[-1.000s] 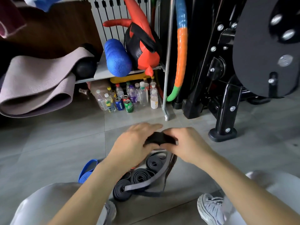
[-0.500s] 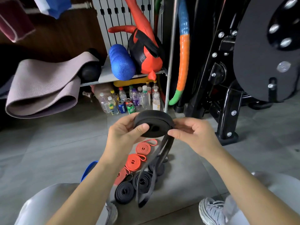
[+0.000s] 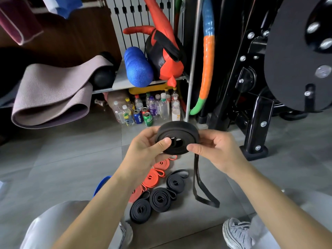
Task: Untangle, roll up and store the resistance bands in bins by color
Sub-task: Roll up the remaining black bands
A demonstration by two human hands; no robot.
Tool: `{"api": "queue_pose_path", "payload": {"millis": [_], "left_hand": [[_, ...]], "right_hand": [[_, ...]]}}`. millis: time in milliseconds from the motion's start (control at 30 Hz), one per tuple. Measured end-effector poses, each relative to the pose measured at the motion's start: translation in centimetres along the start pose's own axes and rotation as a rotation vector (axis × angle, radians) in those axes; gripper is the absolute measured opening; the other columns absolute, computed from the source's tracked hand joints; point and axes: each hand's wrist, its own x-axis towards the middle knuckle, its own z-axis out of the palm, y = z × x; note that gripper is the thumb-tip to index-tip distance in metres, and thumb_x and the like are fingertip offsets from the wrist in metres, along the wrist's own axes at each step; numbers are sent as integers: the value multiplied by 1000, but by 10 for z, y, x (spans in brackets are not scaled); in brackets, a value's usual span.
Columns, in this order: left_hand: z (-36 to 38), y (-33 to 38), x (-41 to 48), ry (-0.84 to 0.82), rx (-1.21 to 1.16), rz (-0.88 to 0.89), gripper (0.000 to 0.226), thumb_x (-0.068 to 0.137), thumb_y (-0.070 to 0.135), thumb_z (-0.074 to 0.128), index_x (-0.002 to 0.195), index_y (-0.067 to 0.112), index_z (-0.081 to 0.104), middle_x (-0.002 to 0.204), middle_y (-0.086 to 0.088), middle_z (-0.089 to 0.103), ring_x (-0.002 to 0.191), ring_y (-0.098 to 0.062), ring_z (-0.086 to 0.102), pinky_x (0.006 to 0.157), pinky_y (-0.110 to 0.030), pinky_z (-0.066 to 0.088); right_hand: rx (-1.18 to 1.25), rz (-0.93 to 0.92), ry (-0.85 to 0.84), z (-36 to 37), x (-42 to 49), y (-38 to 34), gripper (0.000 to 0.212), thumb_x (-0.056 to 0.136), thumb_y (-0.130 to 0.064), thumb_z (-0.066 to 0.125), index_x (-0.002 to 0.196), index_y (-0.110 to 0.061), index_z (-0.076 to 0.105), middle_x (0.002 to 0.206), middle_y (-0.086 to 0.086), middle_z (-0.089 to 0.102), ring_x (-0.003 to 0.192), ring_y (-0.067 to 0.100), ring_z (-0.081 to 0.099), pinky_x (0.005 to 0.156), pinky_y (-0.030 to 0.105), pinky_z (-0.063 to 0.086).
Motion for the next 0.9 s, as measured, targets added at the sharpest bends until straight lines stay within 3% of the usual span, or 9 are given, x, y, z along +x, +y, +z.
{"api": "queue_pose_path", "payload": {"millis": [100, 167, 267, 367, 500, 600, 700, 800, 900], "left_hand": [[-10, -2, 4, 29, 529, 154, 38, 72, 24, 78, 101, 42, 61, 99, 15, 69, 96, -9, 65, 78, -30, 53], [-10, -5, 2, -17, 717, 175, 43, 77, 20, 76, 98, 53, 57, 99, 23, 65, 93, 1, 61, 71, -20, 50], [-8, -6, -1, -69, 760, 156, 43, 81, 7, 69, 87, 48, 59, 85, 31, 64, 86, 6, 60, 61, -12, 47], [-10, -5, -1, -67, 809, 137, 39, 79, 8, 71, 80, 46, 61, 84, 27, 65, 87, 2, 62, 74, -23, 52], [-10, -5, -2, -48, 872, 120, 36, 75, 13, 75, 78, 46, 59, 83, 27, 66, 88, 4, 60, 81, -26, 49], [-8, -6, -8, -109, 1014, 84, 36, 73, 26, 77, 96, 48, 59, 104, 22, 62, 101, -5, 57, 87, -34, 50], [-3, -12, -11, -133, 1134, 101, 41, 77, 27, 73, 116, 34, 63, 110, 15, 65, 101, -7, 57, 87, -26, 47], [-3, -11, -10, -52, 1015, 89, 25, 77, 14, 73, 96, 29, 70, 86, 18, 67, 82, -1, 60, 72, -15, 47], [-7, -6, -7, 19, 765, 63, 34, 74, 2, 74, 83, 34, 67, 80, 22, 66, 75, 6, 63, 65, -6, 45]], "right_hand": [[-153, 57, -32, -5, -2, 3, 25, 74, -6, 76, 88, -26, 70, 84, -8, 75, 80, 9, 71, 73, 22, 56], [-339, 66, -64, -4, -4, 7, 18, 73, -16, 78, 87, -27, 73, 78, -3, 74, 75, 16, 69, 74, 38, 56], [-441, 81, -89, -1, -6, 9, 14, 73, -22, 79, 85, -27, 73, 75, 1, 72, 75, 22, 67, 76, 44, 53], [-443, 86, -88, 0, -7, 8, 17, 72, -19, 80, 81, -30, 72, 75, -5, 72, 75, 11, 67, 78, 37, 53], [-472, 119, -110, -1, -6, 10, 19, 72, -20, 80, 89, -27, 74, 79, -7, 73, 79, 9, 67, 80, 36, 53], [-584, 126, -151, 2, -6, 13, 22, 74, -26, 78, 95, -26, 73, 82, 0, 73, 83, 18, 67, 78, 41, 52], [-618, 110, -173, 6, -8, 13, 23, 74, -28, 79, 96, -24, 73, 83, -1, 73, 83, 18, 66, 77, 41, 52], [-580, 113, -160, 6, -7, 10, 24, 72, -28, 80, 95, -25, 73, 86, -4, 74, 86, 12, 67, 82, 37, 52], [-449, 116, -104, 3, -4, 5, 25, 71, -24, 80, 94, -28, 73, 88, -9, 74, 86, 2, 67, 86, 30, 52]]}}
